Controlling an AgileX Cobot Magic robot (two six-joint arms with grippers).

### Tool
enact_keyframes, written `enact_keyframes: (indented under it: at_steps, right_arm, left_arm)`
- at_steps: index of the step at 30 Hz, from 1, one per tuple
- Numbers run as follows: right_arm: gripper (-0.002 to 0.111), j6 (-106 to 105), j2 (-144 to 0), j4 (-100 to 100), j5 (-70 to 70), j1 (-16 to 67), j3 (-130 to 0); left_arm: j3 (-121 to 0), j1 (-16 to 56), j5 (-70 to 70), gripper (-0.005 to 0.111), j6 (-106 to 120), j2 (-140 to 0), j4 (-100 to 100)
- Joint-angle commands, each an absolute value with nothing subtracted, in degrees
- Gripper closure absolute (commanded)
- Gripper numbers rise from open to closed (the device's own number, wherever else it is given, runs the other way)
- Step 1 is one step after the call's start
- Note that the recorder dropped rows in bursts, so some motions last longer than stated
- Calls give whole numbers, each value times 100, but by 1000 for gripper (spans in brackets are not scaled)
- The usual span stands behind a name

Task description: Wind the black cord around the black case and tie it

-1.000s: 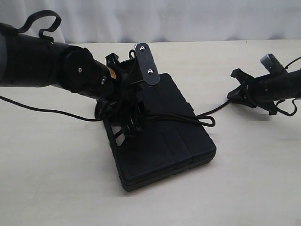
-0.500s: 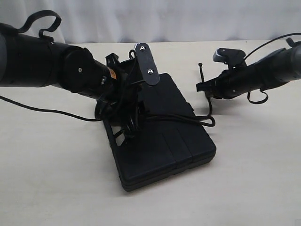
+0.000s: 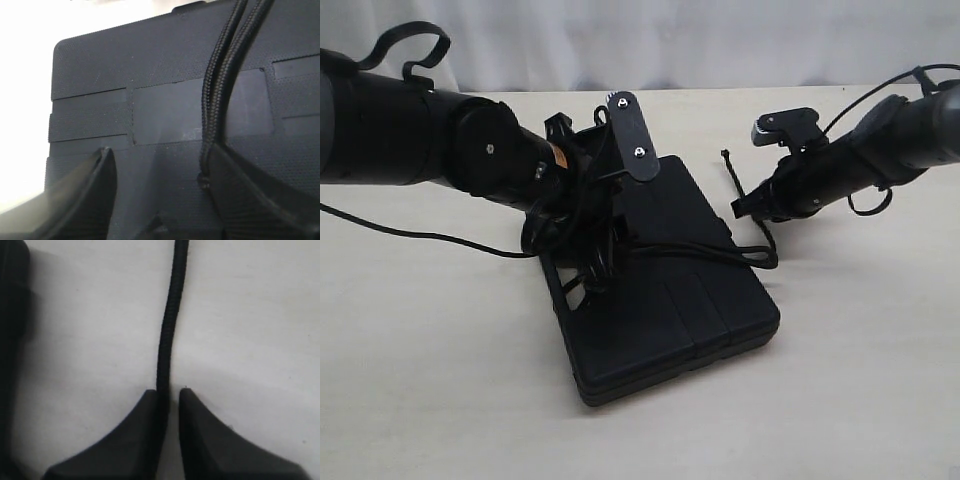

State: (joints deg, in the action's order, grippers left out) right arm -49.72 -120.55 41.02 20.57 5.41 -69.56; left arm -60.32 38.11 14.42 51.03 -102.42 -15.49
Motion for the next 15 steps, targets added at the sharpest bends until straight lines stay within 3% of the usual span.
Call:
enact_keyframes:
  at_steps: [1,15]
  right_arm:
    - [75,-4213,-11788,3625,2369,544,-6970]
    - [74,-475,-11580,763,3964,544,-7331]
  left_arm:
    - [-6074,3864,1460,53,5081,-10232,-1619]
    - [-6074,3864,1491,53,5081,-10232,-1619]
